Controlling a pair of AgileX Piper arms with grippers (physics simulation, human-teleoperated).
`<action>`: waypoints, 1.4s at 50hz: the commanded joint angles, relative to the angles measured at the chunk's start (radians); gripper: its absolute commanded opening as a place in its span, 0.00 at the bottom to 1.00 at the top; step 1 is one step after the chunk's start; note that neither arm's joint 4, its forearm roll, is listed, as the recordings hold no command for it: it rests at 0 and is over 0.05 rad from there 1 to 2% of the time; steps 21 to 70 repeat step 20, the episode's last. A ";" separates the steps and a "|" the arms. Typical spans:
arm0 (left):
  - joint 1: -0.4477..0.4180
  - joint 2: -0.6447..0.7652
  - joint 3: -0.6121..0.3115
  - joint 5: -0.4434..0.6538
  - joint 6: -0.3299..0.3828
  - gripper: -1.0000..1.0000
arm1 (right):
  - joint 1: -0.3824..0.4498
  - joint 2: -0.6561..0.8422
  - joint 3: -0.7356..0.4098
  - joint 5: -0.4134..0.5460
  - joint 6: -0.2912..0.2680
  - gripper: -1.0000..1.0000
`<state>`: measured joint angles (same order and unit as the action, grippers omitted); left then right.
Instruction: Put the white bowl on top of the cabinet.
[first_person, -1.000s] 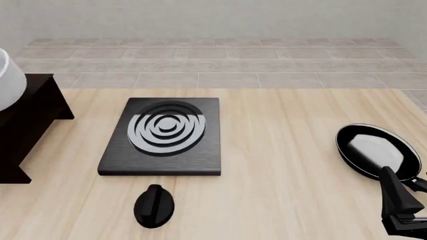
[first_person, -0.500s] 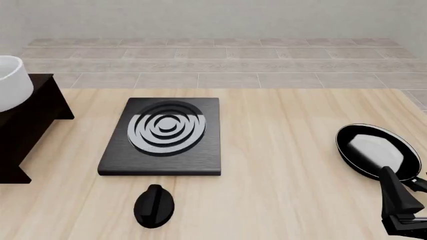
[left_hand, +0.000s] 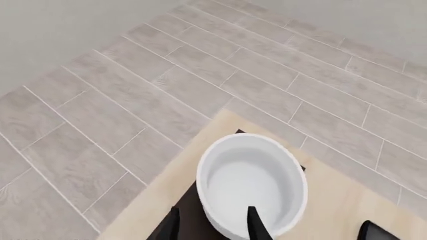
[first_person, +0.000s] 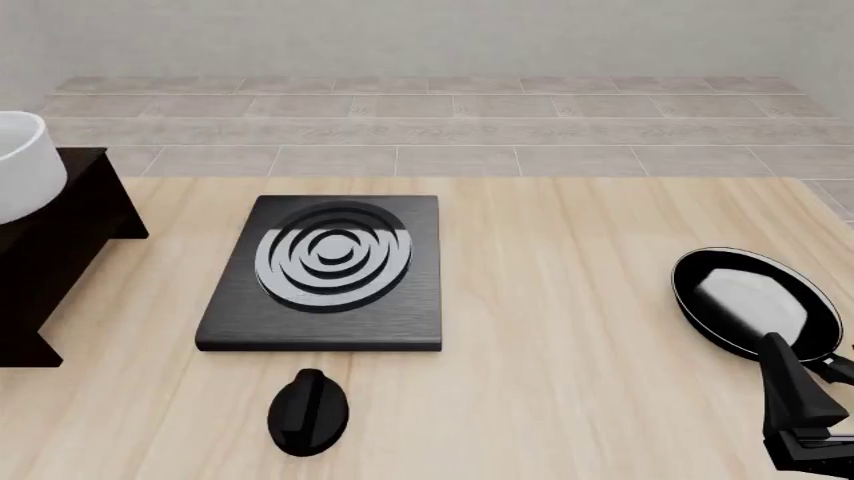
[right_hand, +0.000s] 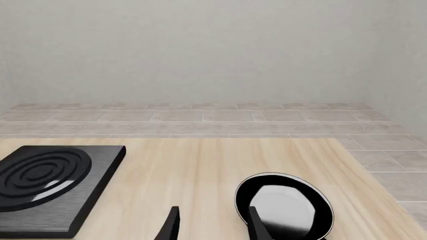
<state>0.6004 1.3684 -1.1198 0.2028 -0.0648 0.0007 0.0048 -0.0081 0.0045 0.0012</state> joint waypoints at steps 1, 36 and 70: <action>-0.044 -0.059 0.058 -0.003 -0.040 1.00 | 0.000 0.000 0.000 0.000 0.000 1.00; -0.158 -0.102 0.237 -0.134 -0.154 1.00 | 0.000 0.000 0.000 0.000 0.000 1.00; -0.158 -0.102 0.237 -0.134 -0.154 1.00 | 0.000 0.000 0.000 0.000 0.000 1.00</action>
